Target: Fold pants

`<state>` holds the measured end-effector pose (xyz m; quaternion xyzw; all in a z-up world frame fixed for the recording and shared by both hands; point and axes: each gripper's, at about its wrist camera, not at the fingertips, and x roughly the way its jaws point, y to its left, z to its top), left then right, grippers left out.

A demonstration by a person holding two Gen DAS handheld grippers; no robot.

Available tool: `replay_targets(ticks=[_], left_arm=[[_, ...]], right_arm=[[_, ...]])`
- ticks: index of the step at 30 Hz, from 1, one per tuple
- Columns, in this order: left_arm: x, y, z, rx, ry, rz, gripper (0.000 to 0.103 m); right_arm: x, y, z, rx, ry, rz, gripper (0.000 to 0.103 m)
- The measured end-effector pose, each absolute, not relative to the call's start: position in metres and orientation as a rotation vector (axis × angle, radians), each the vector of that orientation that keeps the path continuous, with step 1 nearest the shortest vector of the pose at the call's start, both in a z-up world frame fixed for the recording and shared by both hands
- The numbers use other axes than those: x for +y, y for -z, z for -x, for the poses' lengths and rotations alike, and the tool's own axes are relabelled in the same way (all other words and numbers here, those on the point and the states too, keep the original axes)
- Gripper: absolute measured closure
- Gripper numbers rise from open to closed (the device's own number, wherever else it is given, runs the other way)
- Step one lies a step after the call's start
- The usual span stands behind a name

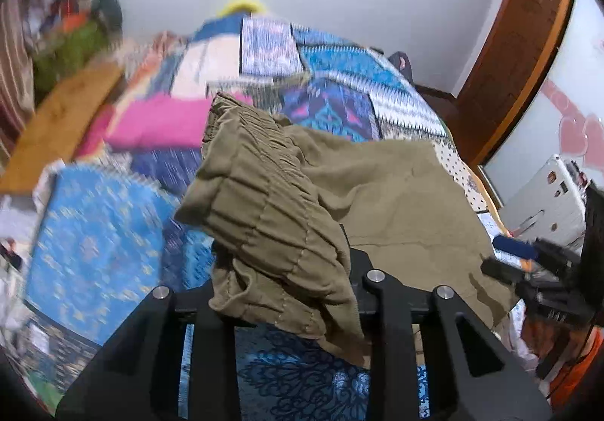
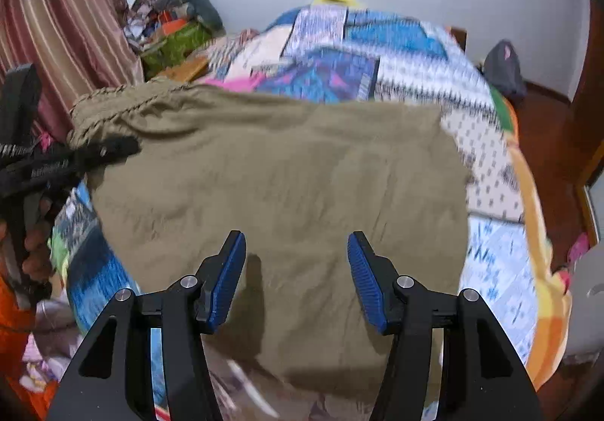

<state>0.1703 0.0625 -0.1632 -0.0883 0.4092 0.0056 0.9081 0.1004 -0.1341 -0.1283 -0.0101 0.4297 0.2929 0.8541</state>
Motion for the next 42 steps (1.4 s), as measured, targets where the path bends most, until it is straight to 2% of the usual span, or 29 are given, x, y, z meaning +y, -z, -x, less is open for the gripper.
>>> replay_targets(ticks=[8,15,25,35,42], left_arm=[[0.041,0.114,-0.149,0.683,-0.031,-0.031,0.075],[0.021,0.114,-0.146,0.673,-0.005,-0.103,0.077],[0.003,0.107,-0.149,0.667,0.035,-0.133,0.077],[-0.042,0.107,-0.158,0.677,0.131,-0.158,0.077],[-0.080,0.121,-0.175,0.747,0.223,-0.150,0.077]], right_arm=[[-0.079,0.132,-0.107,0.922,-0.745,0.078,0.051],[-0.051,0.149,-0.099,0.967,-0.804,0.171,0.048],[-0.135,0.131,-0.086,0.921,-0.667,0.007,0.048],[-0.193,0.176,-0.082,1.029,-0.528,-0.081,0.048],[-0.200,0.179,-0.079,1.013,-0.532,-0.128,0.048]])
